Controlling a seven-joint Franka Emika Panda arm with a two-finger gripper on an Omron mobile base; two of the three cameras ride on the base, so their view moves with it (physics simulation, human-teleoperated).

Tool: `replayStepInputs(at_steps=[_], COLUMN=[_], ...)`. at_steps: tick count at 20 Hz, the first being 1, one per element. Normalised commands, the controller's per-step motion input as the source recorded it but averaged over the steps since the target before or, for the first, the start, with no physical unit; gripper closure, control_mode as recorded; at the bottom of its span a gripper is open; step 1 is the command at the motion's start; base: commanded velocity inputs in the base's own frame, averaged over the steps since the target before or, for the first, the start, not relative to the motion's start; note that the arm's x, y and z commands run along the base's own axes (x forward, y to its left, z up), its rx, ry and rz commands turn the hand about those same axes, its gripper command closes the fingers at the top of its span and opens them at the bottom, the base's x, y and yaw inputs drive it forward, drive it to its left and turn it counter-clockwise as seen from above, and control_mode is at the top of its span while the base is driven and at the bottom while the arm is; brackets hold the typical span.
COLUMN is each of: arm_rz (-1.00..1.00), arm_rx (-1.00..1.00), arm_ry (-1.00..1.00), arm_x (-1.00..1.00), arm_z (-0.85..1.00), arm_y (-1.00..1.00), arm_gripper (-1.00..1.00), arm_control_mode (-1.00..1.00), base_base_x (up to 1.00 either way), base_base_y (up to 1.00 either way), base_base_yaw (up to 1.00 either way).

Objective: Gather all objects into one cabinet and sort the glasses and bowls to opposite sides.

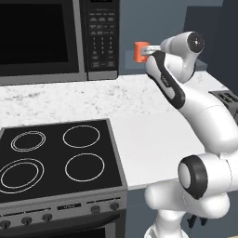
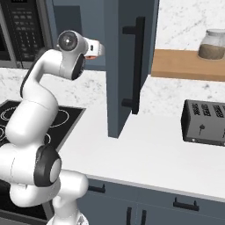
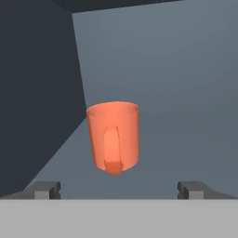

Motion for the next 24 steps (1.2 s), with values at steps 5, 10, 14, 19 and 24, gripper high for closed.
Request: replayStepInputs(at_steps=[5,10,14,19,24], arm_rz=[0.00,0.00,0.00,0.00,-0.01], arm_rx=[0.00,0.00,0.00,0.00,-0.04], arm_ry=[0.00,0.00,0.00,0.00,0.00], arm_x=[0.41,0.26,0.14,0.07,0.04], arm_z=[0.00,0.00,0.00,-0.02,-0.11], arm_y=[0.00,0.00,0.00,0.00,0.03], arm_gripper=[-1.00,-1.00,-1.00,-1.00,-1.00], arm_control_mode=[-1.00,-1.00,-1.00,-1.00,-1.00], base_base_x=[0.00,0.00,0.00,0.00,0.00], base_base_y=[0.00,0.00,0.00,0.00,0.00], base_base_yaw=[0.00,0.00,0.00,0.00,0.00])
